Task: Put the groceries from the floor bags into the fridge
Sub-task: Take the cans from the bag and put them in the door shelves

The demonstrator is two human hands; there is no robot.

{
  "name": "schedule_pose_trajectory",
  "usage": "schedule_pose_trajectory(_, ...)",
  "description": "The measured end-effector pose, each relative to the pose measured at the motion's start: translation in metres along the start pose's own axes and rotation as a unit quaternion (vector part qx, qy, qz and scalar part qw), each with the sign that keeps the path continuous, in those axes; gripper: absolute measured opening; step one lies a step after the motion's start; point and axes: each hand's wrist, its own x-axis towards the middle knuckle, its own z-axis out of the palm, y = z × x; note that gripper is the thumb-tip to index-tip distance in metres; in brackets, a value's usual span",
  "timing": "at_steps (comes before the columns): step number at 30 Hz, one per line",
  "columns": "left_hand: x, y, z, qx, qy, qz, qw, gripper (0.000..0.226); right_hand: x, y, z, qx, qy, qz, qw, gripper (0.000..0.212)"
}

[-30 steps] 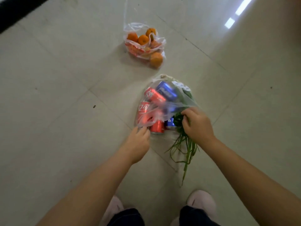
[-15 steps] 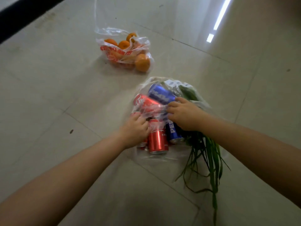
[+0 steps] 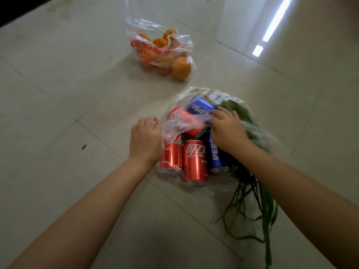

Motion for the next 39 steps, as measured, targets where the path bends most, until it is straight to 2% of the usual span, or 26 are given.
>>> schedule_pose_trajectory(2,-0.003,0.015,-0.004,-0.013,0.027,0.038,0.999,0.029,-0.007,-0.005,0.007,0.077,0.128,-0.047,0.988,0.035)
schedule_pose_trajectory(3,-0.005,0.021,-0.002,-0.020,0.030,0.074,0.997,0.031,-0.013,-0.008,0.010,0.108,0.137,-0.048,0.984,0.032)
schedule_pose_trajectory(5,-0.011,0.024,0.003,-0.036,0.014,0.147,0.988,0.040,-0.021,-0.010,0.018,0.132,0.089,-0.045,0.986,0.034)
schedule_pose_trajectory(7,-0.017,0.017,0.008,-0.061,0.013,0.182,0.981,0.044,-0.024,-0.011,0.023,0.147,0.031,-0.033,0.988,0.037)
schedule_pose_trajectory(10,-0.020,0.007,0.014,-0.119,0.082,0.215,0.966,0.031,-0.021,-0.013,0.021,0.156,-0.013,-0.011,0.988,0.035)
schedule_pose_trajectory(12,-0.018,0.006,0.012,-0.087,0.105,0.274,0.952,0.024,-0.018,-0.015,0.017,0.161,-0.057,-0.005,0.985,0.042)
schedule_pose_trajectory(14,-0.009,0.007,0.006,-0.029,0.046,0.337,0.940,0.028,-0.018,-0.014,0.012,0.200,-0.103,0.018,0.974,0.046)
schedule_pose_trajectory(15,-0.003,0.006,0.001,0.005,-0.015,0.344,0.939,0.029,-0.018,-0.012,0.009,0.229,-0.124,0.040,0.965,0.047)
schedule_pose_trajectory(17,0.011,0.003,-0.011,0.061,-0.121,0.312,0.940,0.035,-0.020,-0.009,0.005,0.257,-0.145,0.063,0.953,0.046)
schedule_pose_trajectory(19,0.019,-0.003,-0.016,0.079,-0.161,0.278,0.944,0.028,-0.020,-0.011,0.004,0.234,-0.141,0.056,0.960,0.039)
schedule_pose_trajectory(21,0.020,-0.005,-0.012,0.095,-0.168,0.263,0.945,0.014,-0.017,-0.018,0.009,0.194,-0.115,0.059,0.973,0.034)
schedule_pose_trajectory(22,0.021,-0.005,-0.007,0.104,-0.163,0.259,0.946,0.014,-0.016,-0.023,0.012,0.179,-0.113,0.066,0.975,0.032)
schedule_pose_trajectory(24,0.022,-0.002,-0.005,0.088,-0.171,0.229,0.954,0.033,-0.013,-0.033,0.020,0.152,-0.130,0.079,0.977,0.032)
schedule_pose_trajectory(26,0.023,-0.003,-0.004,0.068,-0.147,0.209,0.964,0.040,-0.011,-0.038,0.024,0.133,-0.151,0.086,0.976,0.038)
schedule_pose_trajectory(29,0.026,-0.013,-0.007,0.071,-0.150,0.169,0.971,0.039,-0.013,-0.040,0.021,0.114,-0.166,0.079,0.976,0.040)
schedule_pose_trajectory(32,0.024,-0.012,-0.010,0.089,-0.111,0.127,0.982,0.029,-0.029,-0.043,0.016,0.123,-0.187,0.072,0.972,0.038)
schedule_pose_trajectory(34,0.022,-0.007,-0.014,0.043,-0.138,0.077,0.986,0.013,-0.040,-0.047,0.013,0.133,-0.193,0.065,0.970,0.040)
schedule_pose_trajectory(35,0.022,-0.004,-0.012,0.008,-0.175,0.012,0.985,0.019,-0.045,-0.048,0.014,0.134,-0.191,0.060,0.971,0.044)
schedule_pose_trajectory(37,0.023,0.000,-0.006,-0.014,-0.256,-0.065,0.964,0.035,-0.052,-0.054,0.013,0.133,-0.186,0.046,0.972,0.050)
schedule_pose_trajectory(39,0.026,0.007,-0.006,-0.047,-0.271,-0.105,0.956,0.036,-0.063,-0.062,0.009,0.138,-0.161,0.019,0.977,0.045)
